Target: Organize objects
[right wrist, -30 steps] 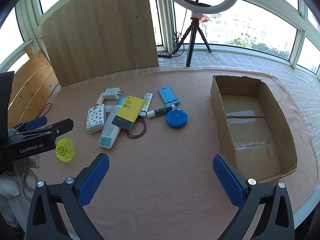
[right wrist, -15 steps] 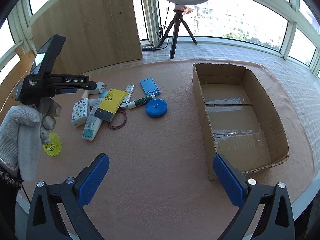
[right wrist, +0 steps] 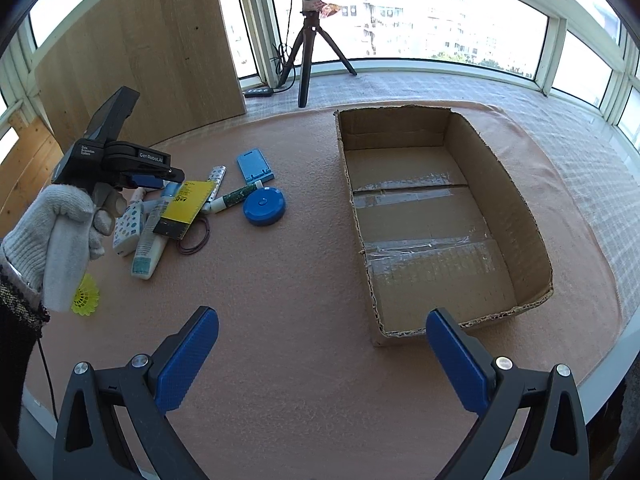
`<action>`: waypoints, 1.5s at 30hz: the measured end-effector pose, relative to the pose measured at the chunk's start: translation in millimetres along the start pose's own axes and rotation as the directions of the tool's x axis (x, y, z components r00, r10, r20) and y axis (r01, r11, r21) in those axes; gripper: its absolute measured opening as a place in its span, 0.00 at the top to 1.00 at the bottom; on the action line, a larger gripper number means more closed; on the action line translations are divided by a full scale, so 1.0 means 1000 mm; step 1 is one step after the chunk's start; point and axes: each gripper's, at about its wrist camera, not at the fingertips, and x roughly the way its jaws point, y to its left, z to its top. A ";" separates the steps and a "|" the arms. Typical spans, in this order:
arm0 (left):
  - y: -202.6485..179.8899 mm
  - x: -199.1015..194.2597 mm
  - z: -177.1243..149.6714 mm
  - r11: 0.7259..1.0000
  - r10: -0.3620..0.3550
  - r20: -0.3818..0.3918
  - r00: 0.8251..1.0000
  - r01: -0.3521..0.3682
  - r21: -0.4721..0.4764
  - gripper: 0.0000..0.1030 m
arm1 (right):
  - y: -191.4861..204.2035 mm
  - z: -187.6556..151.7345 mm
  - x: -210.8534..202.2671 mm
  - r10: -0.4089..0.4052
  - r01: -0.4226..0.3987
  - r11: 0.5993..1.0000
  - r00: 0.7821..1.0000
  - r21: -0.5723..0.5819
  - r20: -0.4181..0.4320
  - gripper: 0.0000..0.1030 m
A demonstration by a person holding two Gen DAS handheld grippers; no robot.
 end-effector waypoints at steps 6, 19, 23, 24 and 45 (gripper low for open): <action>-0.012 -0.003 -0.031 0.999 -0.027 -0.016 1.000 0.027 0.038 0.56 | 0.009 0.003 0.001 0.020 -0.019 1.000 1.000 -0.019 0.004 0.01; -0.011 -0.036 -0.125 0.996 -0.087 0.012 0.996 0.087 -0.031 0.56 | 0.036 0.002 -0.002 0.061 -0.059 0.995 0.998 -0.084 0.016 0.01; -0.010 -0.045 -0.150 0.996 -0.083 0.018 0.996 0.083 -0.025 0.56 | 0.041 0.001 0.000 0.071 -0.069 0.993 0.997 -0.097 0.011 0.01; -0.010 -0.048 -0.154 0.997 -0.079 0.019 0.997 0.079 -0.020 0.56 | 0.042 0.001 0.001 0.073 -0.072 0.992 0.997 -0.102 0.010 0.01; 0.016 -0.070 -0.227 0.972 -0.230 0.016 0.973 0.231 -0.052 0.38 | 0.086 -0.003 0.061 0.233 -0.254 0.961 0.956 -0.105 -0.179 0.01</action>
